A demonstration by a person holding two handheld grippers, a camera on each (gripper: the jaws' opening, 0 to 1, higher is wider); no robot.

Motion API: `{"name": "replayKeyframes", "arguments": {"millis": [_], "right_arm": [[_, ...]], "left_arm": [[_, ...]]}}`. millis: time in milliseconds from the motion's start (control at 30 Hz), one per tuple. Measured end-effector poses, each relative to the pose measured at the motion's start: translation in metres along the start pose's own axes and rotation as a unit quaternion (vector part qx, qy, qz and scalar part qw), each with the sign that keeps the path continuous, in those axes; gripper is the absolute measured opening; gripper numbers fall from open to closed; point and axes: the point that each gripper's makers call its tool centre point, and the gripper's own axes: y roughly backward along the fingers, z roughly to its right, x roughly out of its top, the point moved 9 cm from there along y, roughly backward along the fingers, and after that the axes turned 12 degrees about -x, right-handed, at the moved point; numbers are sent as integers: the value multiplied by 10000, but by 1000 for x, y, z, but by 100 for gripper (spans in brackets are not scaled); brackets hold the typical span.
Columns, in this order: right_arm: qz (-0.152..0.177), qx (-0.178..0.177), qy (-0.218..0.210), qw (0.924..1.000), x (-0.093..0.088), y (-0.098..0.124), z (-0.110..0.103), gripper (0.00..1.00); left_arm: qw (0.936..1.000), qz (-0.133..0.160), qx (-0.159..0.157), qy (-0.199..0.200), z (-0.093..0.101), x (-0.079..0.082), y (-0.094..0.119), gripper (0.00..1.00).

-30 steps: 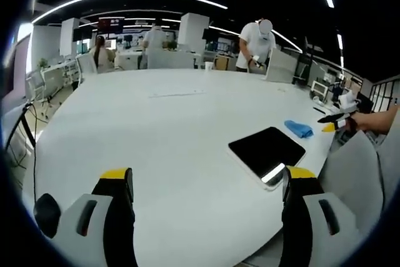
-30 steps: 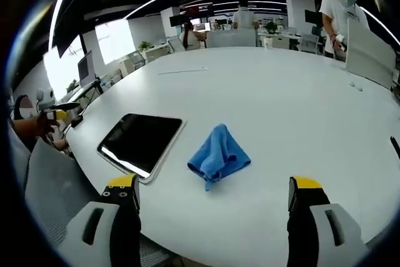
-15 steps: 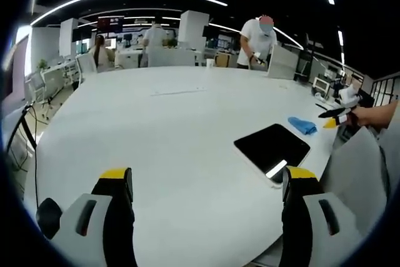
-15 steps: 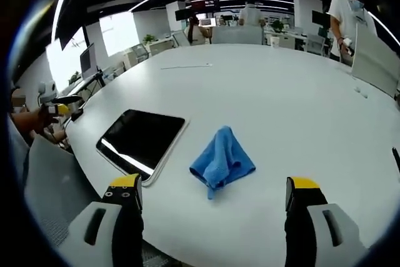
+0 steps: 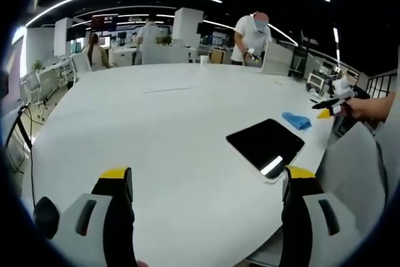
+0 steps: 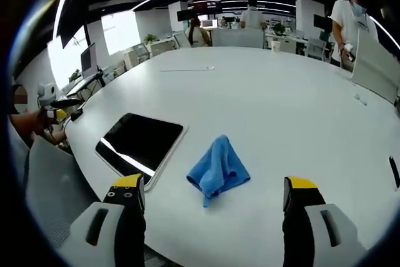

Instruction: Wipe the mirror surface with the cleaning cloth until all visible marks leave the cleaned area.

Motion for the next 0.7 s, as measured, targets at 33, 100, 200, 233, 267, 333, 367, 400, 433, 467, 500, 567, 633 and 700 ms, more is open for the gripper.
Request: {"name": "replayKeyframes", "arguments": {"millis": [33,100,200,233,267,333,367,400,433,467,500,567,633,700], "right_arm": [[4,5,7,10000,1,0,0,89],[-10,42,14,10000,2,-1,0,87],[2,51,105,9999,4,0,-1,86],[3,60,113,9999,5,-1,-1,86],[3,62,115,9999,5,-1,-1,86],[10,62,121,9999,7,-1,-1,85],[10,64,113,9999,7,-1,-2,85],[8,67,88,9999,9,-2,-2,84],[25,87,17,10000,11,-2,-2,83],[36,114,-59,9999,13,-2,-2,81],[15,153,-167,9997,17,-3,-2,79],[23,135,-216,9997,24,-5,-2,74],[25,138,-182,9997,30,-8,-3,72],[-33,125,-118,9998,35,-13,-4,67]], "left_arm": [[10000,58,-1,47,1,0,1,98],[9999,92,-60,128,2,0,1,98],[9999,101,-54,99,3,1,1,98],[9999,97,-54,88,5,1,1,98],[9999,84,-55,72,6,1,0,98],[10000,64,-62,40,7,1,0,98],[10000,61,-59,22,7,1,1,97],[10000,70,-58,-1,8,1,1,96],[10000,74,-57,-5,8,1,1,96],[9999,100,-46,3,8,1,1,96],[9999,110,-42,19,9,2,2,96],[9999,101,-10,61,8,1,1,98],[9999,98,19,98,7,0,1,98],[9998,131,22,145,7,0,0,99]]}}
